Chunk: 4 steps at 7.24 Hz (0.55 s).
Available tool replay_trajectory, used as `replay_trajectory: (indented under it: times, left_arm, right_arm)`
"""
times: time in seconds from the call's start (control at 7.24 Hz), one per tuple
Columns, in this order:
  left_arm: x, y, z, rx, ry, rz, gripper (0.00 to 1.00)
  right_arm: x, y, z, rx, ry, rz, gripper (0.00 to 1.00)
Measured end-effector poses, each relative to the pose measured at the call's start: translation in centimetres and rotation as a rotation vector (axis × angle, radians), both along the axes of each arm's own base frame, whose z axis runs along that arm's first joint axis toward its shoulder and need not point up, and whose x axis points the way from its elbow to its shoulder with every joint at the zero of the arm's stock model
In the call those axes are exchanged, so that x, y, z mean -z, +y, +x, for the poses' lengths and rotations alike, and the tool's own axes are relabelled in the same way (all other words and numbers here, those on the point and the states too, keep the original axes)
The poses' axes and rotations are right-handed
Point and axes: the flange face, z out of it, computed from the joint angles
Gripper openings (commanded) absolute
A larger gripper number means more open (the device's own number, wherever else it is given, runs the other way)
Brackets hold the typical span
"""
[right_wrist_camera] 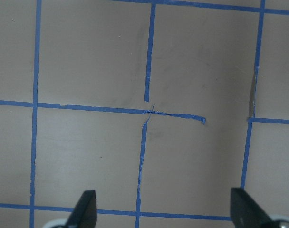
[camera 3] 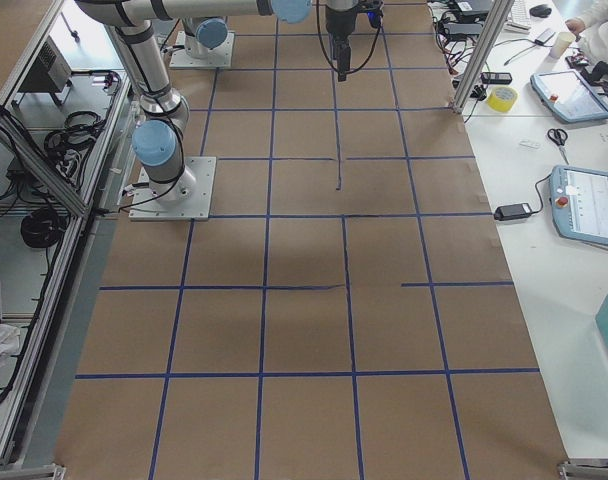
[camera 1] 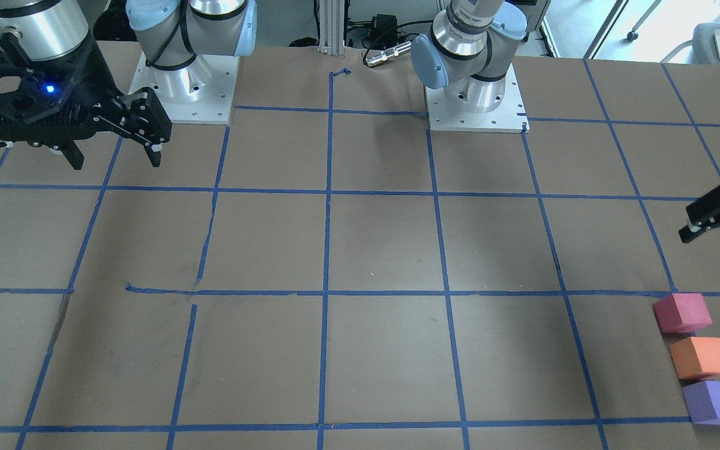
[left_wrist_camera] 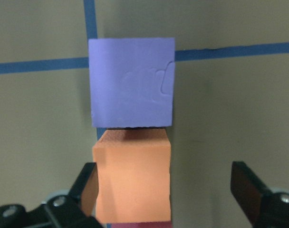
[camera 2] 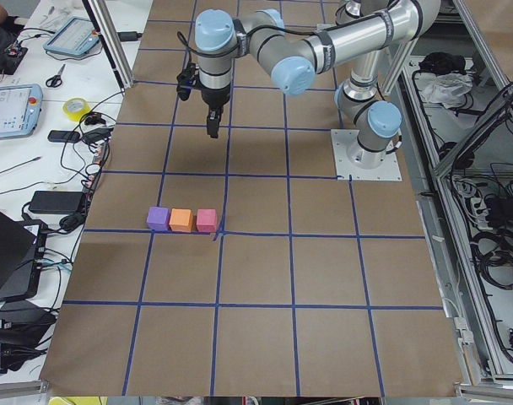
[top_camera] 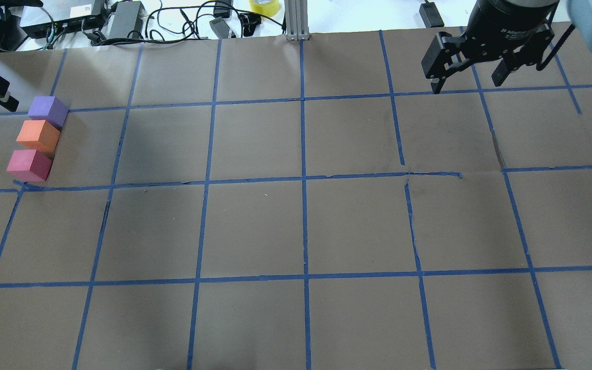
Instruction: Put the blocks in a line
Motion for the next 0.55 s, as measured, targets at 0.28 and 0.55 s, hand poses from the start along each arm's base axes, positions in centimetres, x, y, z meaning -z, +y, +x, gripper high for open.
replay_trajectory:
  times: [0.28,0.55]
  left_arm:
    - [-1.0,1.4,-2.4,-0.131,0.002,-0.019,1.00]
    - [-3.1,-0.5,-10.1,-0.197,0.003,-0.065,1.00]
  right_arm:
    - [0.0,0.0,0.0,0.000,0.001,-0.001,1.00]
    - [0.0,0.0,0.0,0.000,0.001,0.000,1.00]
